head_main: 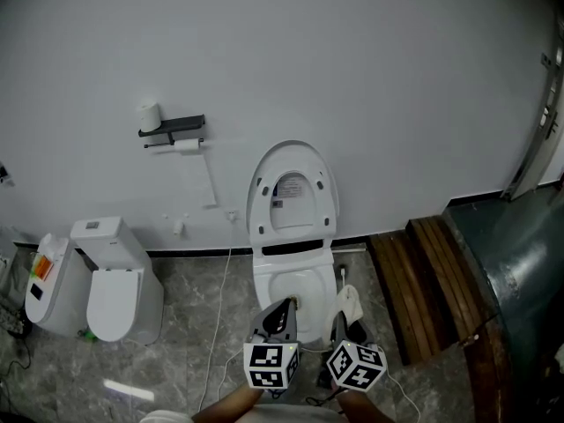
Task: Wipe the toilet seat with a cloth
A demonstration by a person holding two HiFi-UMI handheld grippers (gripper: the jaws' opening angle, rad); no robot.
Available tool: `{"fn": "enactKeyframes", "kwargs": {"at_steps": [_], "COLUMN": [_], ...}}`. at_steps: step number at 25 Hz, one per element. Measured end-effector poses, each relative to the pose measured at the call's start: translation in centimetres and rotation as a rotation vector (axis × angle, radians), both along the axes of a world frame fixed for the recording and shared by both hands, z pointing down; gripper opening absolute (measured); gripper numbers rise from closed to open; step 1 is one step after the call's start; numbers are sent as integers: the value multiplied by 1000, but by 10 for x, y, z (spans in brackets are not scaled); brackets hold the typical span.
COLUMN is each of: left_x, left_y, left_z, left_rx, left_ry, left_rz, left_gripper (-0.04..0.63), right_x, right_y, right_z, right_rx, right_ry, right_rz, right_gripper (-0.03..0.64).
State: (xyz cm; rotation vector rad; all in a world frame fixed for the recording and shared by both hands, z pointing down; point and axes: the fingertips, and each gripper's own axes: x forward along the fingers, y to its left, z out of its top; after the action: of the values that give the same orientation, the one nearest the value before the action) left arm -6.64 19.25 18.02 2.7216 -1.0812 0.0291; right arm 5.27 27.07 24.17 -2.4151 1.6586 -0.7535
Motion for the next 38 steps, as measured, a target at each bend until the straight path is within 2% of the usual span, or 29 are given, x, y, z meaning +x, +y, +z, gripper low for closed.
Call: {"fn": "enactKeyframes", "kwargs": {"at_steps": [23,38], "left_x": [50,66], "left_y": [-126,-205], "left_z": [10,13], "left_rx": [-44,-58], "left_ry": [-14,-33], "left_rz": [-42,-83], "left_gripper": [-6,-6], "right_x": [54,65], "right_y": [-124,-209], "right_z": [3,4], "right_rx": [-44,-63], "right_ry": [-12,-14], "right_rz": [-35,-95], "right_gripper": [92,92]}}
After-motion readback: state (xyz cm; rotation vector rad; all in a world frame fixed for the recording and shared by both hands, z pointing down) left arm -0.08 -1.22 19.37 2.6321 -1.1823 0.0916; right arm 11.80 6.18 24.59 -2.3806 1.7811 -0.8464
